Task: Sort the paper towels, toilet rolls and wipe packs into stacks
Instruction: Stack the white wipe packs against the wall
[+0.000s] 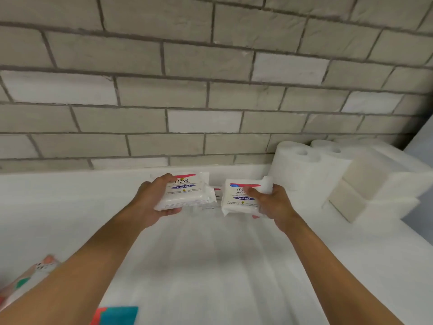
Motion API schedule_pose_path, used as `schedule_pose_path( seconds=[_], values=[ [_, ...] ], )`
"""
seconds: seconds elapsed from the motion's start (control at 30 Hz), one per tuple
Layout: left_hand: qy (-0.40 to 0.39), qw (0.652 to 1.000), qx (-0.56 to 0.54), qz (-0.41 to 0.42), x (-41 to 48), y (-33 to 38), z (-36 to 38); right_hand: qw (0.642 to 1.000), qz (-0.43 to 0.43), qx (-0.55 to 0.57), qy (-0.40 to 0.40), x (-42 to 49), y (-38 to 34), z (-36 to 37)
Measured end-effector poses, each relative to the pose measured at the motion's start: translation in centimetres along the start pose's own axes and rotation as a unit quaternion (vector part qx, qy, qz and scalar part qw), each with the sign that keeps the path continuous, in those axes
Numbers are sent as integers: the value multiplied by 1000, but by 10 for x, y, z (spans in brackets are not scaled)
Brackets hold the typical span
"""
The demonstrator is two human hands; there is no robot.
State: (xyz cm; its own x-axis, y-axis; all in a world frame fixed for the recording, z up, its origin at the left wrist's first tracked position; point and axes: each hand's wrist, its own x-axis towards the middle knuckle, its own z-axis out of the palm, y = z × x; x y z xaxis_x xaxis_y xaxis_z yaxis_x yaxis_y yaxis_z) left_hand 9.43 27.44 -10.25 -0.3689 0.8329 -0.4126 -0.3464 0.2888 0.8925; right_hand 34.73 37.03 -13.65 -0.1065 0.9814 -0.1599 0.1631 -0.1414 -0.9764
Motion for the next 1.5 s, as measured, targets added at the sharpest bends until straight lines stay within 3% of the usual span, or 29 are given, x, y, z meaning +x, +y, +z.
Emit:
schedule_pose_path(
  seconds=[0.37,0.57,0.7,0.83,0.93,1.03,1.17,1.33,1.5],
  values=[
    [12,997,-11,-69,81,-31,36,998,42,-47,9,87,12,-7],
    [68,997,-12,-45,112,-46,58,991,49,-105,64,115,25,0],
    [145,987,73,12,128,-57,69,972,-18,-217,89,122,36,5],
    [178,971,154,52,133,-66,73,942,-110,-311,65,120,41,8],
    [206,947,234,81,136,-73,70,901,-209,-379,42,117,47,4],
    [172,953,233,85,138,-76,66,860,-310,-405,15,107,57,1],
    [107,978,166,72,134,-83,63,837,-337,-427,-62,102,81,-3],
    [94,973,195,83,133,-81,65,854,-360,-373,-24,111,88,-9],
    [91,971,206,80,133,-76,68,861,-343,-372,-44,113,87,-14]
  ],
)
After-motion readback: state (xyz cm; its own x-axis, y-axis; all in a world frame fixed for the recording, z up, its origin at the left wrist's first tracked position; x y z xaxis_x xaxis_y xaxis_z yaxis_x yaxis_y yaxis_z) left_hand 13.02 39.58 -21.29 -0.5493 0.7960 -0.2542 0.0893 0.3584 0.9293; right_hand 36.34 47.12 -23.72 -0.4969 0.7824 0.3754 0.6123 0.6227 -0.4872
